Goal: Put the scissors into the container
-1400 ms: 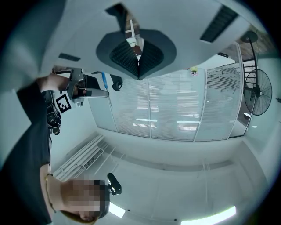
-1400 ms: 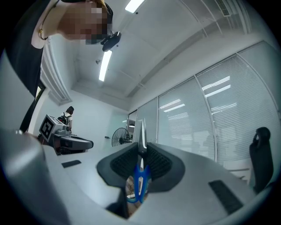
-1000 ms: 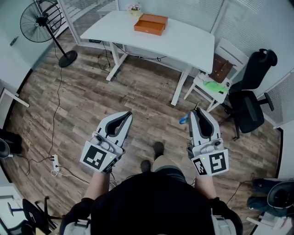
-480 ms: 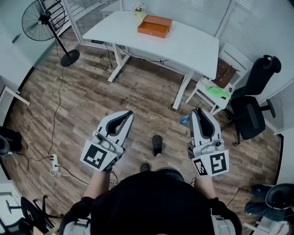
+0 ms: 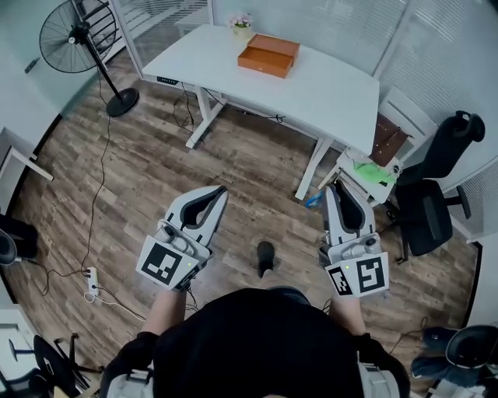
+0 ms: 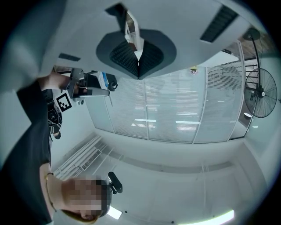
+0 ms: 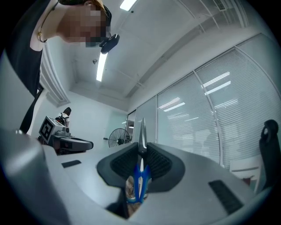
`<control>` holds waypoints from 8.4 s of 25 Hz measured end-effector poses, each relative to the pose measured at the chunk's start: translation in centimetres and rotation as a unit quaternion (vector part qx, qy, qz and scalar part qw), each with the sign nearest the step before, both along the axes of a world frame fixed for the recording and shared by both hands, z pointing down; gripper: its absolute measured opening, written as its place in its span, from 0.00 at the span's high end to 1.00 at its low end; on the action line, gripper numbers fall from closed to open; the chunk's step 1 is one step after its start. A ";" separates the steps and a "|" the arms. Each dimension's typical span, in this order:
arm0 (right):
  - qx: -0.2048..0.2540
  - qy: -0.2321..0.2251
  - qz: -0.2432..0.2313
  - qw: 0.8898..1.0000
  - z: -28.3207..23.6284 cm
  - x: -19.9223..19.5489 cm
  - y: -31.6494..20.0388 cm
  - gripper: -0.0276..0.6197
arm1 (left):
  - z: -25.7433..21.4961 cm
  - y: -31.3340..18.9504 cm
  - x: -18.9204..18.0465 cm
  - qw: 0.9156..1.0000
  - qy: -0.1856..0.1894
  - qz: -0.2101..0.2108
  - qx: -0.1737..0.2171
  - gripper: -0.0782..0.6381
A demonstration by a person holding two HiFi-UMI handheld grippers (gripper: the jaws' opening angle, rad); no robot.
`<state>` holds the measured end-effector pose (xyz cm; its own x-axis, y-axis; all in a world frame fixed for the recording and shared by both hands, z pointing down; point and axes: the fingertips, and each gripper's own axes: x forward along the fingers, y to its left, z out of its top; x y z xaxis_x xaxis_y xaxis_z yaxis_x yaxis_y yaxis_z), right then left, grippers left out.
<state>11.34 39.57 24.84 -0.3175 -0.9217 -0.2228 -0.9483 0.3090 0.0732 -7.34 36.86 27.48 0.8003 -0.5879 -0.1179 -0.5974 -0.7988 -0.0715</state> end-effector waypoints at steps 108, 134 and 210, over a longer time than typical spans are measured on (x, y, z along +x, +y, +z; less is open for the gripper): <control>0.005 -0.009 -0.054 0.999 -0.3 4.0 -43.2 0.86 | -0.4 -42.8 6.2 1.000 0.001 -0.004 0.014 0.87; -0.017 0.002 -0.008 1.000 1.5 1.0 -55.8 0.86 | 1.4 -56.2 2.6 0.999 0.003 0.033 -0.002 0.87; -0.218 0.215 -0.115 0.945 17.9 3.3 -73.6 0.86 | 4.8 -65.7 6.3 0.999 0.007 -0.012 -0.053 0.87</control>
